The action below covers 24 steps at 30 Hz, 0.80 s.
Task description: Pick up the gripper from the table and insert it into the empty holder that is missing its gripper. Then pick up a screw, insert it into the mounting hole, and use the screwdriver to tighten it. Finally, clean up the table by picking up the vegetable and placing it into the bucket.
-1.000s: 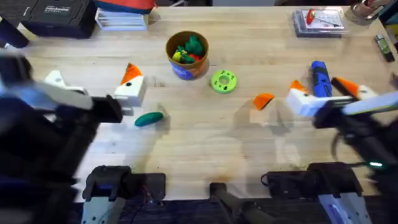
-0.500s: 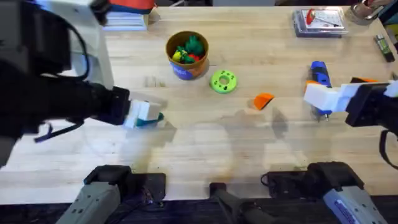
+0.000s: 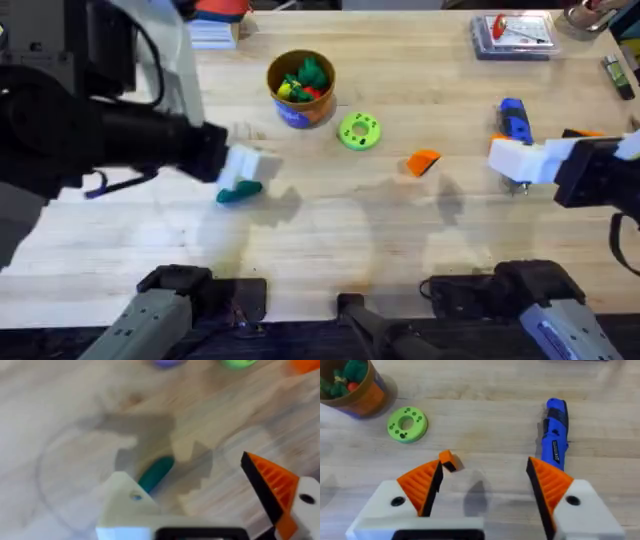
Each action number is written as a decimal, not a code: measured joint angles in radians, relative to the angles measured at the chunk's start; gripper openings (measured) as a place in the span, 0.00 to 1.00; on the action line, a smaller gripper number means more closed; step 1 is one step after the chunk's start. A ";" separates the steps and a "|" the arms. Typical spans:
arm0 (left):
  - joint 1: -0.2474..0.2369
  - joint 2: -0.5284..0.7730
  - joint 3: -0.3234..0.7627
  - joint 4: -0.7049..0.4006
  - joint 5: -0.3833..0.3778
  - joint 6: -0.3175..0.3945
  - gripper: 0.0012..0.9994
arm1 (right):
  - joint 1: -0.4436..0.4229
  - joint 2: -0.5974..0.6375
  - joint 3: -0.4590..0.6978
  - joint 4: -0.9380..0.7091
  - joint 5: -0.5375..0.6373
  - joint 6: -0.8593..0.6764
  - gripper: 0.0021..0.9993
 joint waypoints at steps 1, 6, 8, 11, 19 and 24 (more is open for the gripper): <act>-0.014 0.000 0.000 0.030 0.025 0.000 0.98 | 0.000 0.000 0.000 -0.009 0.000 0.000 0.99; -0.108 0.000 0.000 0.301 0.177 0.005 0.99 | 0.000 0.000 0.000 -0.056 0.000 0.000 0.99; -0.132 0.000 0.000 0.416 0.216 0.006 0.99 | 0.000 0.000 0.000 -0.080 0.000 0.000 0.99; -0.157 0.000 0.001 0.573 0.256 0.008 0.99 | 0.000 0.000 0.000 -0.117 0.000 0.000 0.99; -0.163 0.001 0.001 0.606 0.290 0.009 0.99 | 0.000 0.000 0.000 -0.212 0.000 0.000 0.99; -0.165 0.000 0.001 0.605 0.289 0.009 0.99 | 0.000 0.000 0.000 -0.211 0.000 0.000 0.99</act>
